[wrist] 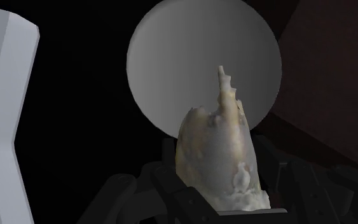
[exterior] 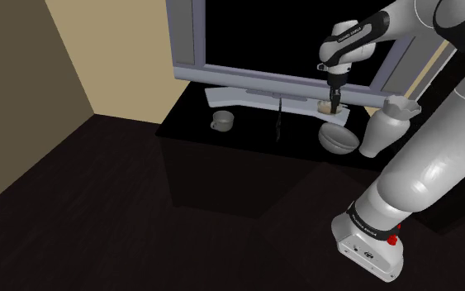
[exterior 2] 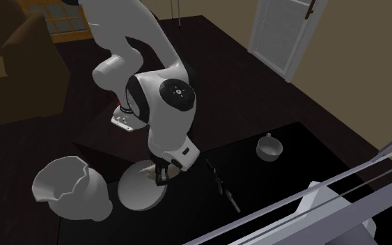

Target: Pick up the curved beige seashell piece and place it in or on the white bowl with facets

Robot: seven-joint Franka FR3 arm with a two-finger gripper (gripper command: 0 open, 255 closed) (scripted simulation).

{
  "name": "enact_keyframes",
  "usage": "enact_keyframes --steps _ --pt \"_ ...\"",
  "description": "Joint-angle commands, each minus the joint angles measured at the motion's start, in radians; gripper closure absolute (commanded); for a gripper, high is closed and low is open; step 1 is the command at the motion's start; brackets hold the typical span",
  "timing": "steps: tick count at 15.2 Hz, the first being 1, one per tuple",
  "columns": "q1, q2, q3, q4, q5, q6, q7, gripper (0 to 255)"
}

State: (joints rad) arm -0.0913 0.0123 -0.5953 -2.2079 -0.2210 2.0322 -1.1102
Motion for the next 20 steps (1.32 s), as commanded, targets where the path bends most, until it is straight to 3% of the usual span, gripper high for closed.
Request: enact_keyframes --steps 1,5,17,20 --pt "-0.019 -0.051 -0.020 -0.052 -0.042 0.014 -0.013 255" --pt "-0.073 -0.142 -0.066 -0.141 -0.128 0.037 -0.052 255" --pt "-0.075 -0.006 -0.086 -0.203 -0.072 0.222 -0.075 255" --pt "-0.076 0.001 -0.086 -0.205 -0.068 0.230 -0.077 255"
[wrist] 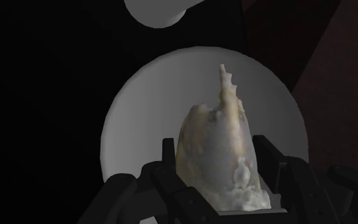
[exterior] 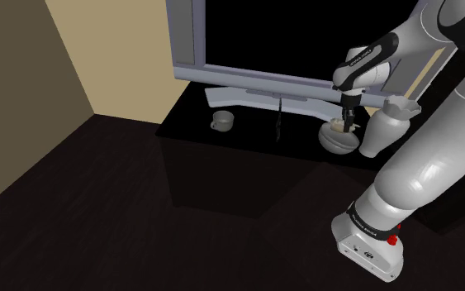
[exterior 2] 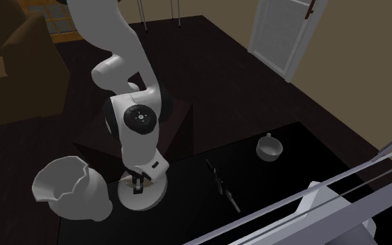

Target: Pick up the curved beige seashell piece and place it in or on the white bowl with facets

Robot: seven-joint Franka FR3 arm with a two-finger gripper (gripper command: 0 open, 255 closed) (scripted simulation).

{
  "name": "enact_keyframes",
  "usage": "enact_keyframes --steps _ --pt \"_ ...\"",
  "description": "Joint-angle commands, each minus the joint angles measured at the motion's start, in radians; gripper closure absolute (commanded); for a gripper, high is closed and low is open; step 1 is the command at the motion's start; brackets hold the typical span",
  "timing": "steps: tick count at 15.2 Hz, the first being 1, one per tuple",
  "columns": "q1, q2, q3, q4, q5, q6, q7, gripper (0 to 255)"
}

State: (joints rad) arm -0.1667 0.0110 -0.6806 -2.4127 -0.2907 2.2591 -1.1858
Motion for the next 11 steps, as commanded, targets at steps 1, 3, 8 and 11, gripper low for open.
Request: enact_keyframes --steps 1,3,8,11 --pt "0.000 0.003 0.000 0.000 0.001 0.003 -0.001 255" --pt "0.000 0.003 0.000 0.000 0.001 0.003 -0.001 255" --pt "0.000 0.002 0.000 0.000 0.001 0.003 -0.001 0" --pt "0.000 0.002 0.000 0.000 0.001 0.003 -0.001 0"
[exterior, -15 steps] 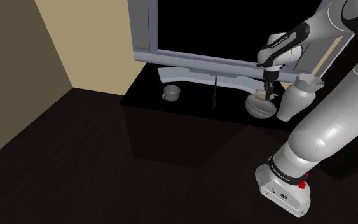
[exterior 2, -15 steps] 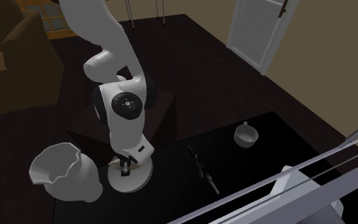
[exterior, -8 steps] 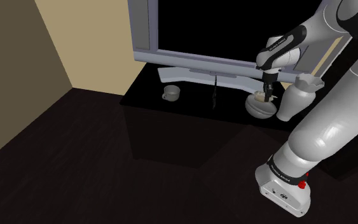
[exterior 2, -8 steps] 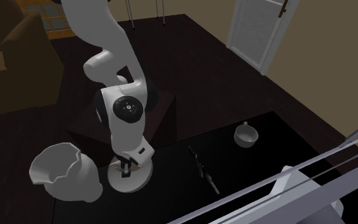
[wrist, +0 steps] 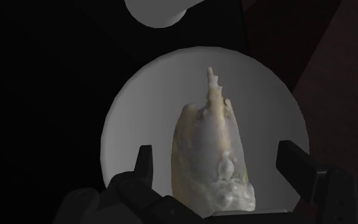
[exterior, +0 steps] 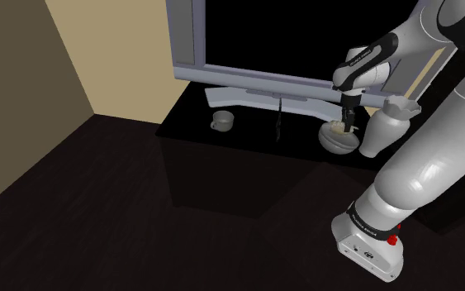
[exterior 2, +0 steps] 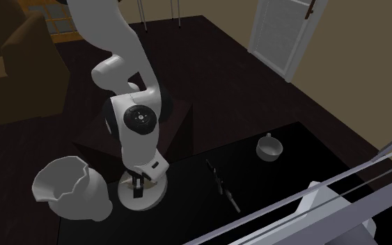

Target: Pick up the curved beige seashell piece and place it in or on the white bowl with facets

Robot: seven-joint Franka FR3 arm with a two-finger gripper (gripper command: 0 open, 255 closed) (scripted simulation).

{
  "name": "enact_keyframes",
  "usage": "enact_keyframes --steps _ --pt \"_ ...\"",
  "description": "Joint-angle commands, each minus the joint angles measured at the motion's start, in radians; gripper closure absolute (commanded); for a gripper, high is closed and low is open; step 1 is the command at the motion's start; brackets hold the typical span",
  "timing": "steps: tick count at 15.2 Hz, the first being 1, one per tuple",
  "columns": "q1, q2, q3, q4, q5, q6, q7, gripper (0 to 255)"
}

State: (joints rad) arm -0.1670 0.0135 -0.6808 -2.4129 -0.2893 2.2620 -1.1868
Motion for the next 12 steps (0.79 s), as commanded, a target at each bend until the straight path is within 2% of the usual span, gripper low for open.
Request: enact_keyframes --steps 1,4,12 --pt "0.005 -0.025 0.004 0.016 -0.009 -0.039 0.008 0" --pt "0.017 -0.084 0.019 0.067 -0.025 -0.145 0.026 0" --pt "0.017 -0.083 0.020 0.067 -0.025 -0.145 0.026 0"
